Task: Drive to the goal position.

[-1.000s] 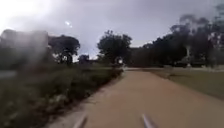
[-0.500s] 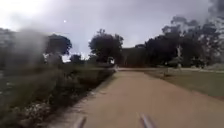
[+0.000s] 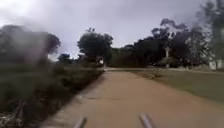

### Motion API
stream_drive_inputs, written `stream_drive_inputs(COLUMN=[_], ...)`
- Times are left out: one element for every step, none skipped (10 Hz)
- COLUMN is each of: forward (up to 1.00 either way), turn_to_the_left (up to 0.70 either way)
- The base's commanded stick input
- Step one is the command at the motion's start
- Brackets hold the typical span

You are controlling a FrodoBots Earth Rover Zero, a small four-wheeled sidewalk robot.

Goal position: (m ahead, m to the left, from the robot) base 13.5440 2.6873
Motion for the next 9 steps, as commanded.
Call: stream_drive_inputs(forward=[0.59, 0.64, 0.68, 0.7, 0.7, 0.7, 0.7, 0.7, 0.7], turn_to_the_left=[-0.41, -0.1, -0.04, 0.0, 0.0, 0.05, 0.19, 0.32, 0.32])
